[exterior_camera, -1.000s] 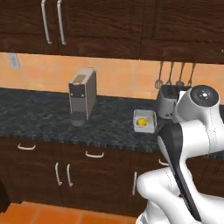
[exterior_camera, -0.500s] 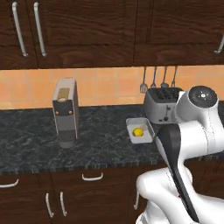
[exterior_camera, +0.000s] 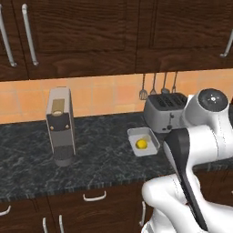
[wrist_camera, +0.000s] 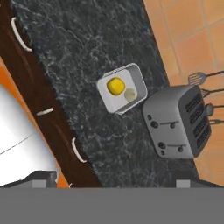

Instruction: Take the meat container that has the steak and place it on the second highest rack of the freezer. Then take the vegetable container that has the lemon and garlic and place it on the highest rack of the freezer.

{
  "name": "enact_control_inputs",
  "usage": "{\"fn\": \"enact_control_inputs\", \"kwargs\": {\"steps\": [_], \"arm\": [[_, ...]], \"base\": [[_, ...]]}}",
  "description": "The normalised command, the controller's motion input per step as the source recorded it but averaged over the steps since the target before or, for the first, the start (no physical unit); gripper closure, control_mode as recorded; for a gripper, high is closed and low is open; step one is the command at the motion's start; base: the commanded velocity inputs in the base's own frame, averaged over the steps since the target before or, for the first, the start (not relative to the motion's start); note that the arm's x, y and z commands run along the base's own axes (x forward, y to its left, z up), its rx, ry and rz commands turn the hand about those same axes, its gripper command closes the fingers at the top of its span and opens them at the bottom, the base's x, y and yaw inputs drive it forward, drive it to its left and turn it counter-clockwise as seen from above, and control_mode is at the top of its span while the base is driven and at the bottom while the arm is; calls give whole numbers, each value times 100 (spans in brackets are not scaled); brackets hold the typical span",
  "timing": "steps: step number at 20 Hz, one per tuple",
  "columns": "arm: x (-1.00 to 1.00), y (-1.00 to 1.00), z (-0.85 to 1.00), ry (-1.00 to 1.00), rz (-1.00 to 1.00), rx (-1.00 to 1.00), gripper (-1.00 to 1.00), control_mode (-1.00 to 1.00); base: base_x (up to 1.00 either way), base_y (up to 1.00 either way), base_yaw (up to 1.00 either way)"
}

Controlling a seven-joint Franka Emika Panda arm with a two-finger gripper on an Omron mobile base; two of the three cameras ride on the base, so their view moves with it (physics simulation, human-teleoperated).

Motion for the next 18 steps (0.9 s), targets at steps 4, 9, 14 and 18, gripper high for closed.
{"fn": "enact_control_inputs", "kwargs": {"steps": [4, 9, 14, 18], "arm": [[100, 1, -57, 44, 16, 3, -100, -100], [92, 2, -100, 56, 20, 0, -100, -100], [82, 0, -100, 28, 25, 0, -100, -100], [42, -13, -79, 4, 30, 7, -100, -100]], "base": [[0, 0, 0], [0, 0, 0], [0, 0, 0], [0, 0, 0]]}}
